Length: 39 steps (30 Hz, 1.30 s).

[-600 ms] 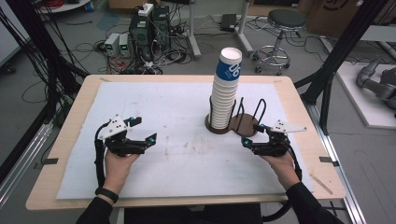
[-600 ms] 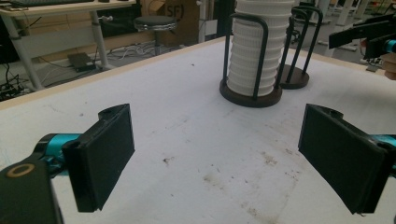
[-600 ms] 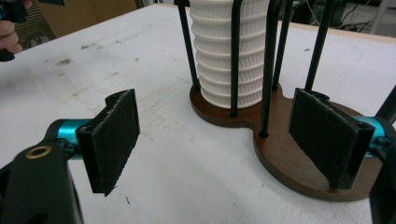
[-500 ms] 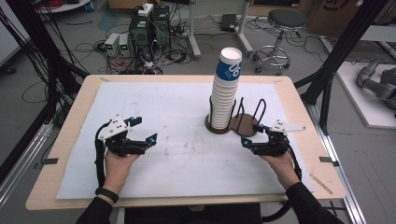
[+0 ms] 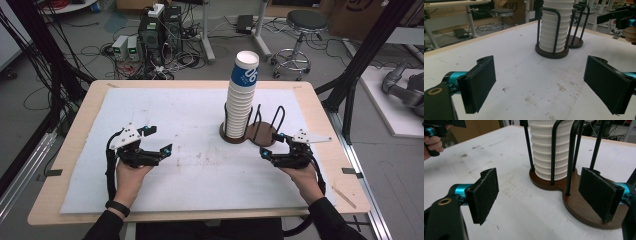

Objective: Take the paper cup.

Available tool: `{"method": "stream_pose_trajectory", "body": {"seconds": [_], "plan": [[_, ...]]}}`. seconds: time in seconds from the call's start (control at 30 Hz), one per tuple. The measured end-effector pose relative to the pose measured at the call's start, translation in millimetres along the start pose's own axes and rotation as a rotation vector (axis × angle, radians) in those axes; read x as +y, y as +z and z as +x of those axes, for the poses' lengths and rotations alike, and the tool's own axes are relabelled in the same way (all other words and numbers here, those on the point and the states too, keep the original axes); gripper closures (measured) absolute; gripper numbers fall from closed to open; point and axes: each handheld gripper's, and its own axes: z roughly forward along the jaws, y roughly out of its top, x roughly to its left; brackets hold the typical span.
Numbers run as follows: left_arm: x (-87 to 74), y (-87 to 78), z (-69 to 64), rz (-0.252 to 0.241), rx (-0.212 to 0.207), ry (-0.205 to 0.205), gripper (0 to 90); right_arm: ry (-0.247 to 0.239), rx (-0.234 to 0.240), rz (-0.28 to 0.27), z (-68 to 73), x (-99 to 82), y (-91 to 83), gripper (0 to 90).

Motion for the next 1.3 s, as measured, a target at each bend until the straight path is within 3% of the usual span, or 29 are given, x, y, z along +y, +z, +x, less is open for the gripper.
{"method": "stream_pose_trajectory", "body": {"seconds": [0.3,0.53,0.77,1.03,1.3], "plan": [[-0.5,2.3,-1.1,0.019,-0.011,0.005,10.5,-0.042,-0.013,-0.03,6.6,9.6,-0.7,17.0],[-0.7,2.2,-1.8,0.027,-0.007,0.01,10.5,-0.055,-0.02,-0.068,9.5,31.1,-3.3,17.0],[-1.6,3.4,-3.3,0.049,-0.01,0.019,10.5,-0.061,-0.056,-0.12,5.7,47.2,-4.2,17.0],[-2.4,3.4,-3.4,0.058,-0.018,0.02,10.5,-0.063,-0.05,-0.117,0.6,68.0,10.8,16.9],[-3.2,4.6,-4.9,0.073,-0.028,0.023,10.5,-0.102,-0.068,-0.128,-1.2,92.8,27.7,17.0]]}}
